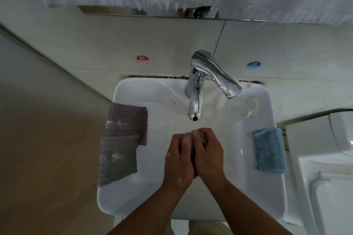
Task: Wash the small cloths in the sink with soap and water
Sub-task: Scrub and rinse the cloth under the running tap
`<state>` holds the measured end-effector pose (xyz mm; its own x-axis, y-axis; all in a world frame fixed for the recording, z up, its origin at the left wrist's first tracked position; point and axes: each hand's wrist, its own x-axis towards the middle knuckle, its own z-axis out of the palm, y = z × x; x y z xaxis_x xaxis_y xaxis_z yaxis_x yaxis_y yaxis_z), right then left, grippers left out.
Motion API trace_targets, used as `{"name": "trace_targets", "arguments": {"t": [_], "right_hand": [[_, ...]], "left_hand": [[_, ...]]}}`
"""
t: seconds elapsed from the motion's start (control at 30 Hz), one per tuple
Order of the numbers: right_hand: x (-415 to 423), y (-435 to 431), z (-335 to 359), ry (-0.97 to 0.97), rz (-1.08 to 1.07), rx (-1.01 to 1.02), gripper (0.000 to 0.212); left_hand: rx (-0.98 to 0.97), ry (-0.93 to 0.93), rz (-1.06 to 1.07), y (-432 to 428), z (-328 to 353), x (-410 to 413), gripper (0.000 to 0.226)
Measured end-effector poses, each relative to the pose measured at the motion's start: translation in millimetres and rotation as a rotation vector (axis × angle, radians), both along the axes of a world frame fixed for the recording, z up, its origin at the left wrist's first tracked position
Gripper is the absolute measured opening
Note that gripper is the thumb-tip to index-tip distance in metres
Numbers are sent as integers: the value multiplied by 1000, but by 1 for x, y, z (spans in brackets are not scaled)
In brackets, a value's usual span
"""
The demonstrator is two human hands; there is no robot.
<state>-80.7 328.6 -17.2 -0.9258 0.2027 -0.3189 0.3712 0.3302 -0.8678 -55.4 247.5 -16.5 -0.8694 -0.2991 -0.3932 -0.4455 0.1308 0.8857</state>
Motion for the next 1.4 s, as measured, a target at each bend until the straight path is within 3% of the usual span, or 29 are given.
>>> {"name": "trace_targets", "arguments": {"t": [0.13,0.2,0.27,0.43,0.6,0.7,0.8,0.93,1.03,1.13,1.3,1.4], "right_hand": [[7,-11,10,-47,-23,-49,16],[19,-17,16,25,91,-33,11],[13,-12,14,72,146,9,7],[-2,-5,1,-83,-7,-50,12],[19,-12,12,123,194,52,6],[-11,0,5,-6,45,68,12],[1,-1,3,-71,9,57,15],[28,-13,21,80,190,64,6],[2,-3,16,140,131,162,12],[-9,4,8,3,-47,101,19],[36,-15,33,113,226,60,5],[12,-11,29,138,153,141,13]], "left_hand": [[-107,10,-73,-8,-9,-8,11],[18,-32,-13,-15,-11,-12,5],[71,-20,-23,-13,-7,-6,13],[8,41,-126,-6,6,-2,10],[18,25,-73,-17,-4,-8,15],[88,-35,-108,-2,8,5,16],[-50,51,-152,-7,3,-2,11],[-191,17,-122,-19,-6,-18,6],[-295,133,-181,-8,-5,-2,14],[-163,124,-203,1,6,10,19],[-165,0,-106,-23,7,-11,11],[21,10,-98,-14,19,-2,22]]}}
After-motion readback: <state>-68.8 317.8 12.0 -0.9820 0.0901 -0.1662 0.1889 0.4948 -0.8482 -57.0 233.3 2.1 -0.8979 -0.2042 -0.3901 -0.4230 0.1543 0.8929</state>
